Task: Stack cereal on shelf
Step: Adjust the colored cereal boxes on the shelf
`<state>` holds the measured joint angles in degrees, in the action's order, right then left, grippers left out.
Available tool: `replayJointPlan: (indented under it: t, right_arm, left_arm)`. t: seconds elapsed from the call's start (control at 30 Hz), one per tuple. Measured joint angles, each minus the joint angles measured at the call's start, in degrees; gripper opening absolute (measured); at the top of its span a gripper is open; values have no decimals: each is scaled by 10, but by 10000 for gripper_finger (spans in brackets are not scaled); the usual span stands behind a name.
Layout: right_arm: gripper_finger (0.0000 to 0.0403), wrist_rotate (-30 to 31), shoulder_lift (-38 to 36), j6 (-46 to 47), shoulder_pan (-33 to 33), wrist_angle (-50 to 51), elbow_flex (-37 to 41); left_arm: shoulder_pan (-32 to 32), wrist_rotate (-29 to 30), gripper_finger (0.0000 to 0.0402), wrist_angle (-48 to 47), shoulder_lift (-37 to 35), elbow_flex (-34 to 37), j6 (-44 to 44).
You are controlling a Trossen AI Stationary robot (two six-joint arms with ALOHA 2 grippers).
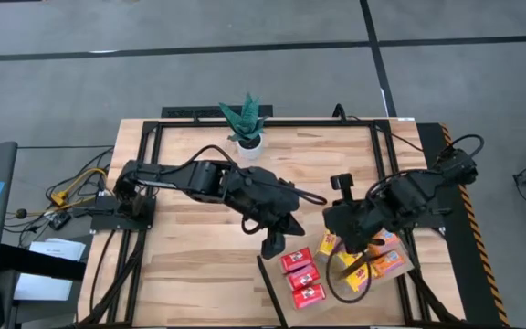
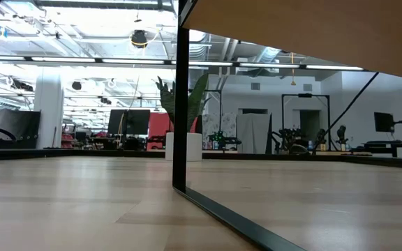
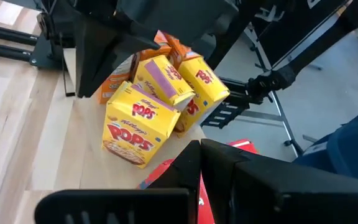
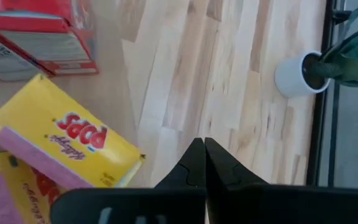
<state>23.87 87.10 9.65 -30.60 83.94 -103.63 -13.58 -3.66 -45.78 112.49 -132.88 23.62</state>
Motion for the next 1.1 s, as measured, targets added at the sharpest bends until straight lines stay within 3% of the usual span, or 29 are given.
replayJointPlan:
  t: [1.1]
  right_arm:
    - [9, -47, 13, 25, -7, 22, 0]
  left_arm:
    - [-35, 33, 0, -15, 0, 0, 0]
